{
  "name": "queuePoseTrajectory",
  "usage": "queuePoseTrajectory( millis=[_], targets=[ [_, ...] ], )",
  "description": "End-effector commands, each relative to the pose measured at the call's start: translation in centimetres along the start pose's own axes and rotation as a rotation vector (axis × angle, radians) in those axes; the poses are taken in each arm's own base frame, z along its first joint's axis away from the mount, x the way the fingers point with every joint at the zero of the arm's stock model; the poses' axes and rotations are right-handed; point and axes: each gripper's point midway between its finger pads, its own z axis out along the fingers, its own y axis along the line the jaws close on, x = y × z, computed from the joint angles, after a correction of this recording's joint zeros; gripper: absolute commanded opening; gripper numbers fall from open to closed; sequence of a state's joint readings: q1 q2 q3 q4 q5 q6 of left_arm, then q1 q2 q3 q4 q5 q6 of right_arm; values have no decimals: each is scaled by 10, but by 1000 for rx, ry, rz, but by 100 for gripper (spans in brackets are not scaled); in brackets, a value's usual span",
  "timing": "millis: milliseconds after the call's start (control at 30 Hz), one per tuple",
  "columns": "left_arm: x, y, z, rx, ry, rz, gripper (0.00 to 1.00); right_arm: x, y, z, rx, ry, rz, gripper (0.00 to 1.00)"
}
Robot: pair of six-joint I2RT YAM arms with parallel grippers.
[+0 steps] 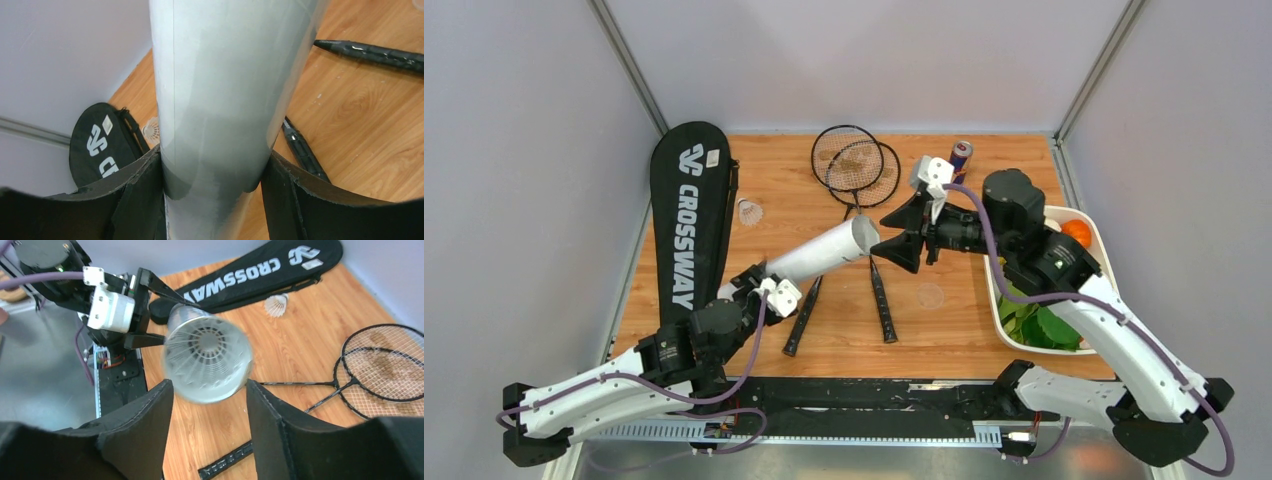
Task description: Pack up the badminton gear
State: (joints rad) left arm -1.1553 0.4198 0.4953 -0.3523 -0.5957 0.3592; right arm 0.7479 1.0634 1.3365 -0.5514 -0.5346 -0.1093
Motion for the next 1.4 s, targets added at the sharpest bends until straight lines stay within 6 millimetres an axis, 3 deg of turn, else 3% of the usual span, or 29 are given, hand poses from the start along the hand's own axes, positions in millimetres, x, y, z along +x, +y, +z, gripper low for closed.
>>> queuePoseTrajectory(
  millis=[0,200,300,433,600,733,967,1167,1367],
  targets=[
    [-25,34,-5,-158,-62,-131,57,-40,2,-25,85,-134,6,61],
    [-26,63,-17,-292,-49,-180,57,-53,-18,-42,256,-319,131,70],
    [-30,81,-30,-357,-93,-236,58,-45,-39,-41,360,-416,220,70],
    [-33,101,-51,-422,-179,-328,58,-23,-69,-15,435,-441,259,72],
    [-39,110,-65,-420,-287,-397,58,13,-112,47,489,-355,309,73],
    [-39,115,-71,-433,-306,-416,58,24,-134,95,458,-426,333,70],
    [-37,121,-75,-460,-311,-433,57,59,-174,188,418,-431,637,69],
    [-37,127,-81,-481,-337,-453,57,109,-185,271,341,-388,889,65],
    [-39,127,-80,-481,-346,-452,57,138,-198,335,367,-359,885,65]
  ],
)
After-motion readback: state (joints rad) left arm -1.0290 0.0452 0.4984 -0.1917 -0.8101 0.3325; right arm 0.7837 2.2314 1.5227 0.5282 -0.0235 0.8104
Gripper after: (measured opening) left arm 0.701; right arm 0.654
